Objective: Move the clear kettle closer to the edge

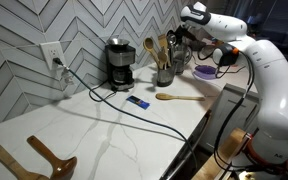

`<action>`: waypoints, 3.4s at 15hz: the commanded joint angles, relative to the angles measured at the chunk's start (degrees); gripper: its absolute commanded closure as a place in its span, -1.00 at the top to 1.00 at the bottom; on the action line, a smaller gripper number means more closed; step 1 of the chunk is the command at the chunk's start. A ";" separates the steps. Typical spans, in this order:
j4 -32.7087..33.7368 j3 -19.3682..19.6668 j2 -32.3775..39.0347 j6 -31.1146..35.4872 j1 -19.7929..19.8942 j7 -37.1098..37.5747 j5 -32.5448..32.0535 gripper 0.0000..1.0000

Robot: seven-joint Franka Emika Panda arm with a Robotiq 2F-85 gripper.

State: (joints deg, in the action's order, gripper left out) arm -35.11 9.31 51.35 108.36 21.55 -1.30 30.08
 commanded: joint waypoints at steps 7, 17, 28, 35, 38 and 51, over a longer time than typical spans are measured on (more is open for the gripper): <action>1.78 1.89 -1.30 -20.28 0.92 -5.77 -5.80 -1.00; 2.08 1.84 -2.50 -39.73 1.68 -8.57 -7.15 -1.00; 1.91 3.84 -3.70 -48.61 1.10 -9.15 -11.59 -1.00; 3.80 1.84 -4.01 -41.88 5.27 -4.83 -4.23 -1.00; 4.43 1.53 -4.78 -37.54 8.33 -2.14 0.83 -1.00; 0.85 4.43 -22.41 -37.84 14.58 -3.09 1.95 0.20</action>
State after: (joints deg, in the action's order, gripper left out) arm -31.29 12.68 34.00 72.06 36.12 -4.55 32.73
